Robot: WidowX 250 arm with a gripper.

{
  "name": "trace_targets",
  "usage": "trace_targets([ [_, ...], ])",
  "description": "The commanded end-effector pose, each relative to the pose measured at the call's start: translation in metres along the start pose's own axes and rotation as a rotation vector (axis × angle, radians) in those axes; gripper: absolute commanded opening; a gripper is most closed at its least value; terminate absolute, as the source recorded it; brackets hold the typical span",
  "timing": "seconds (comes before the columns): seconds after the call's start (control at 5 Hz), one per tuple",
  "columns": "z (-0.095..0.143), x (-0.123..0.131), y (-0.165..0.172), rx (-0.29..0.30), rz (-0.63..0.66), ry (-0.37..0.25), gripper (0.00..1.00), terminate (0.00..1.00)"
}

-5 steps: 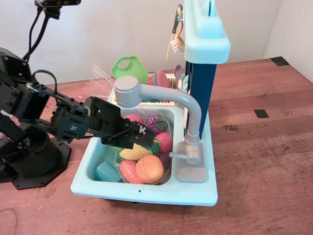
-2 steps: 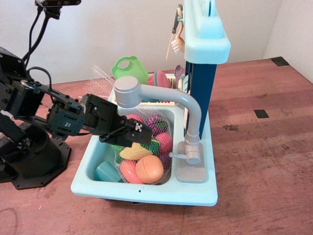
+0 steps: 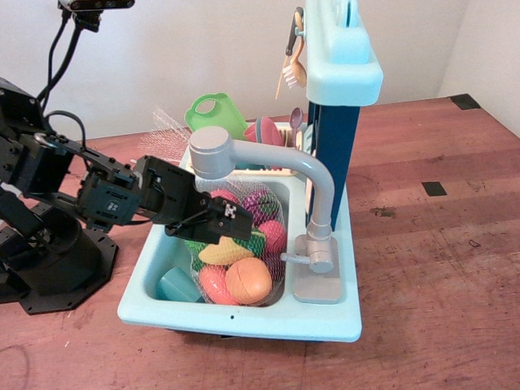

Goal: Turn lever vertical to front

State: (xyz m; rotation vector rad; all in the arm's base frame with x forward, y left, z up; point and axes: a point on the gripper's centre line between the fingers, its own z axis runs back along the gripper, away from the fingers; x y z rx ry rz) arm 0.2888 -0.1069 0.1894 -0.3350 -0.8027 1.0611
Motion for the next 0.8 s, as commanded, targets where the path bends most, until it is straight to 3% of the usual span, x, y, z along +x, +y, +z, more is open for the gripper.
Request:
trace_targets([
  [0.0, 0.0073, 0.0022, -0.0064, -0.034, 0.006, 0.003, 1.0, 0.0],
  [0.4, 0.0073, 0.0022, -0.0064, -0.034, 0.006, 0.003, 1.0, 0.0],
  [0.6, 0.0073, 0.0022, -0.0064, -0.034, 0.006, 0.003, 1.0, 1.0],
])
